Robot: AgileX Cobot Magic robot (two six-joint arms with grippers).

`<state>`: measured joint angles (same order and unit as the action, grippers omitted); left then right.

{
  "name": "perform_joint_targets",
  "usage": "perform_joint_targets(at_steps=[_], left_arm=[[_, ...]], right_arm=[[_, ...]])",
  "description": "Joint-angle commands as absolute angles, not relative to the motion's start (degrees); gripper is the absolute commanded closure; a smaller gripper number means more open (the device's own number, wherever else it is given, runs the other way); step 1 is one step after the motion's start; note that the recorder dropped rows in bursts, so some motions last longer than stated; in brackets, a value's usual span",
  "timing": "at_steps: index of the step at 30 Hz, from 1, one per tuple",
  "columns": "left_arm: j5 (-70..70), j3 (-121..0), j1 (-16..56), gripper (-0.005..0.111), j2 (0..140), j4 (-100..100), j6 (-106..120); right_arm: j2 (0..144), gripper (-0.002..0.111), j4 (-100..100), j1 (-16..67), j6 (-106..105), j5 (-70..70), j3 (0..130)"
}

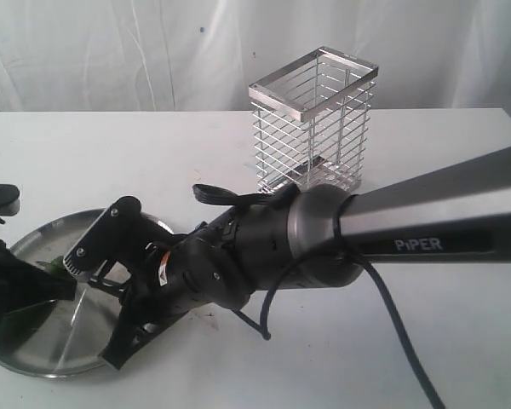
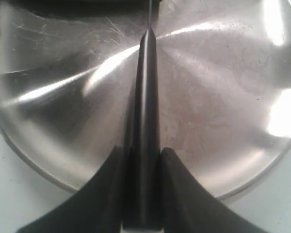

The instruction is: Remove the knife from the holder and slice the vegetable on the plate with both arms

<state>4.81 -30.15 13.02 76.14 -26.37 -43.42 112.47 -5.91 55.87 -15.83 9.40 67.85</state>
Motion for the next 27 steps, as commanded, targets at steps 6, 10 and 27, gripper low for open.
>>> perform_joint_targets(at_steps=[6,10,27], left_arm=[[1.04,-26.77,12.0,0.107,77.27,-26.27,-43.86],[0.0,-26.77,9.98,0.107,77.27,-26.02,-44.12],[-1.58,-33.98,6.37,0.107,77.08,-26.3,-42.57]], right_arm=[[114.83,0.108,-5.63,55.96,-16.48,14.34,69.22],[114.83,0.108,-5.5,55.96,-16.53,19.06,69.22],[113.11,0.108,-4.97,55.96,-16.53,26.7,69.36]])
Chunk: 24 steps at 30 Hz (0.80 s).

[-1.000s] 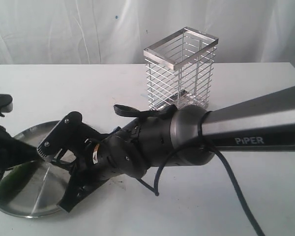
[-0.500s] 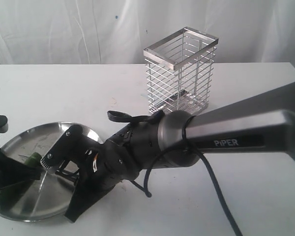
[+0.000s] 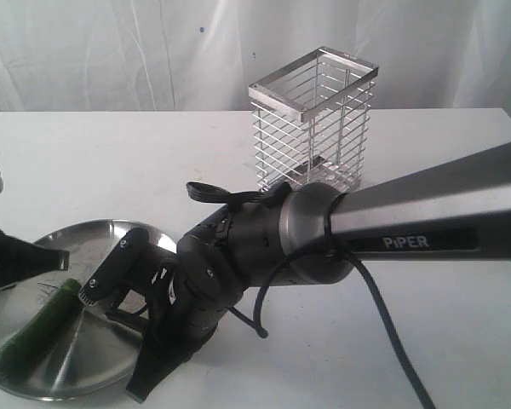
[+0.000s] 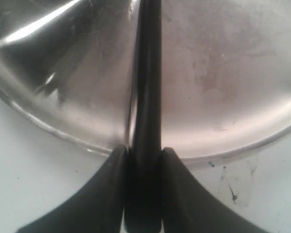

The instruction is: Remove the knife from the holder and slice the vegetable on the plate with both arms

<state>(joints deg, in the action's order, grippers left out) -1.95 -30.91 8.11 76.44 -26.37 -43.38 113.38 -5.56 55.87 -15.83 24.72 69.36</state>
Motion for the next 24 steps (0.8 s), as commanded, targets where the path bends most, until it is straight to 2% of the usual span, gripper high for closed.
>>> perform_joint_targets(at_steps=[1,8,24], left_arm=[[-1.58,-34.71,4.85,0.107,78.71,-26.3,-42.41],[-6.67,-34.82,2.71,0.107,87.25,-26.3,-40.57],[-8.87,-34.82,2.71,0.107,91.01,-26.3,-43.51]], right_arm=[[113.11,0.108,-4.97,55.96,-16.53,26.7,69.36],[113.11,0.108,-4.97,55.96,-16.53,26.81,69.57],[113.11,0.108,-4.97,55.96,-16.63,26.29,69.57]])
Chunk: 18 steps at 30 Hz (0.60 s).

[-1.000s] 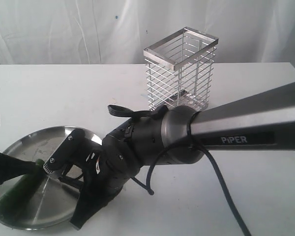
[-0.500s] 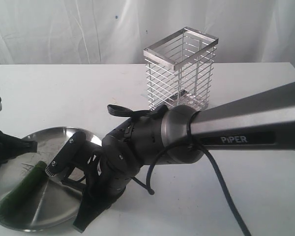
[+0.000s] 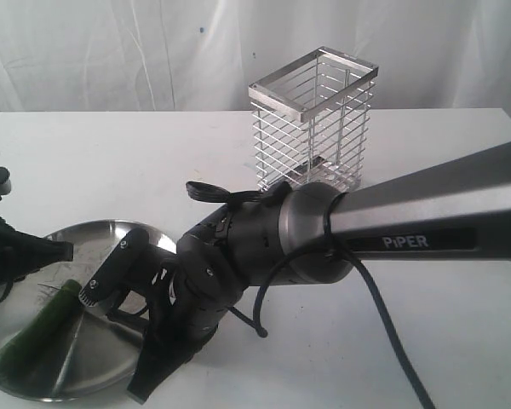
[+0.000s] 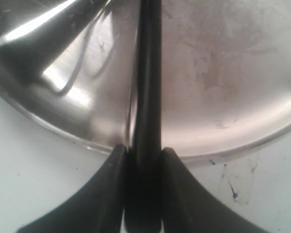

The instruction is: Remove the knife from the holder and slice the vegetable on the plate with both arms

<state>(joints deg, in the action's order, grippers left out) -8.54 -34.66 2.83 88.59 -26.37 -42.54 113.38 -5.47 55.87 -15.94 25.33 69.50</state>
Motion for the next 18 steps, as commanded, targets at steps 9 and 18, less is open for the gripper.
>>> perform_joint_targets(at_steps=[9,18], left_arm=[[-11.27,-34.82,2.71,0.107,97.85,-27.1,-43.76],[-10.75,-34.82,2.71,0.107,91.28,-27.1,-43.76]], right_arm=[[113.11,0.108,-4.97,55.96,-16.67,26.28,70.87],[113.73,0.108,-4.93,55.96,-16.67,27.17,72.57]])
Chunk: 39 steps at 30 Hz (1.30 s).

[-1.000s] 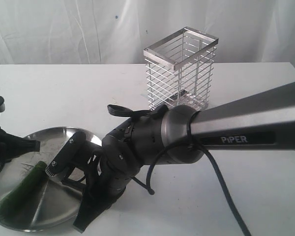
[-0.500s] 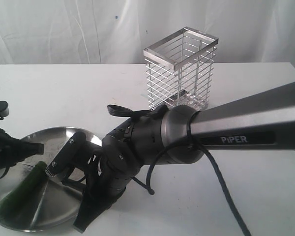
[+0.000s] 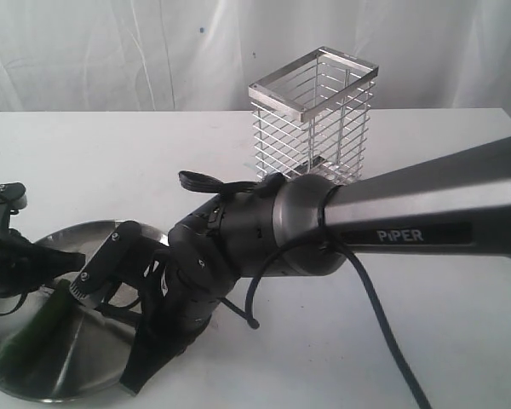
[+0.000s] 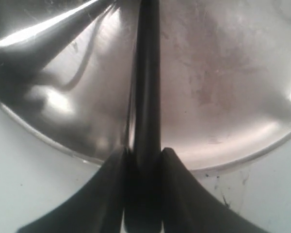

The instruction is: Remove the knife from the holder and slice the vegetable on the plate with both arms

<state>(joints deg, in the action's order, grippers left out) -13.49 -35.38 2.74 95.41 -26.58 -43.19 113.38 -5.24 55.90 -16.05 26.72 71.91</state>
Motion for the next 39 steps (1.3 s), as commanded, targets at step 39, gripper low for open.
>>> perform_joint_targets(at_steps=[39], left_arm=[[-1.46,-34.82,2.71,0.107,75.9,-27.51,-43.87]], right_arm=[[106.15,0.108,12.66,55.96,-4.46,41.9,72.57]])
